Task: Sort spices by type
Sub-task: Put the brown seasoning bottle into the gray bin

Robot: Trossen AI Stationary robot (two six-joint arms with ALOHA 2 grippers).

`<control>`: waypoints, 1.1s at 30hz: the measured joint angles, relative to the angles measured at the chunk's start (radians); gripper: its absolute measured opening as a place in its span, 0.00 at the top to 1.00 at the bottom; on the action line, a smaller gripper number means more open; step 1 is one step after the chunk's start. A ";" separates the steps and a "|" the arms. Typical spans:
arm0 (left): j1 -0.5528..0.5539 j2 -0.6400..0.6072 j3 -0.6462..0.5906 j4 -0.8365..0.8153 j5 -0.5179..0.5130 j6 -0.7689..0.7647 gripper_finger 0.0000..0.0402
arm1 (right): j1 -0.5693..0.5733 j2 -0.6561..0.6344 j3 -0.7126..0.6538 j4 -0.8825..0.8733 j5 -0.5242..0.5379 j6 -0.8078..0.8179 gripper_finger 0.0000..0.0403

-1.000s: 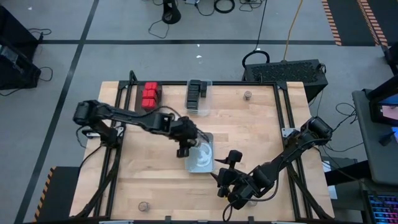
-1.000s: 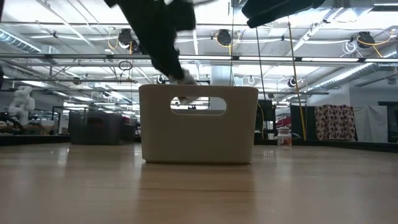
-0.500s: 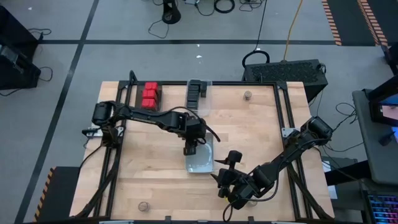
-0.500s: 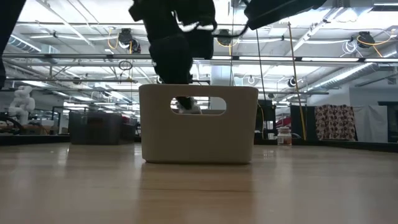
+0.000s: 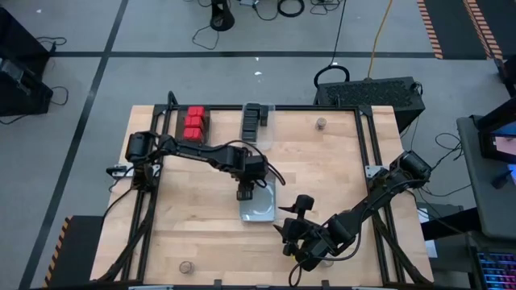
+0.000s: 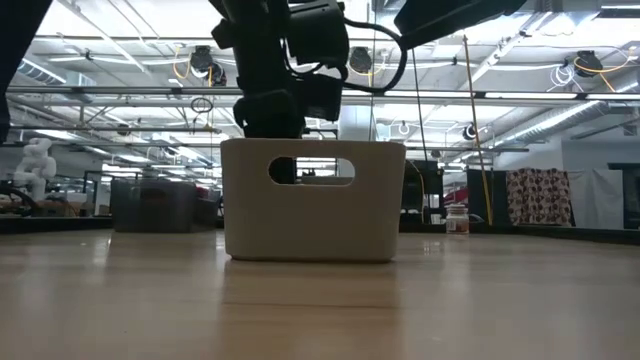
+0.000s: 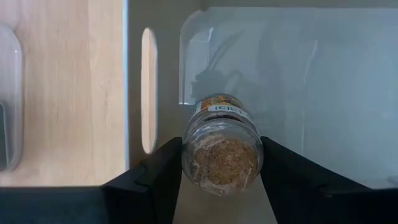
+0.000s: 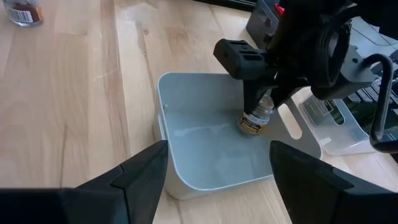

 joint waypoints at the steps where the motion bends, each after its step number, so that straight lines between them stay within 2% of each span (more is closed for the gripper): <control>1: 0.000 0.000 0.000 0.001 0.000 0.000 0.50 | 0.000 0.000 0.000 -0.001 0.000 0.003 0.35; 23: -0.004 -0.001 0.001 0.002 -0.021 0.002 0.48 | 0.001 0.000 0.000 -0.005 -0.029 0.007 0.35; 33: -0.004 -0.002 0.085 -0.064 -0.017 -0.003 0.48 | 0.001 0.000 0.000 -0.007 -0.029 0.007 0.35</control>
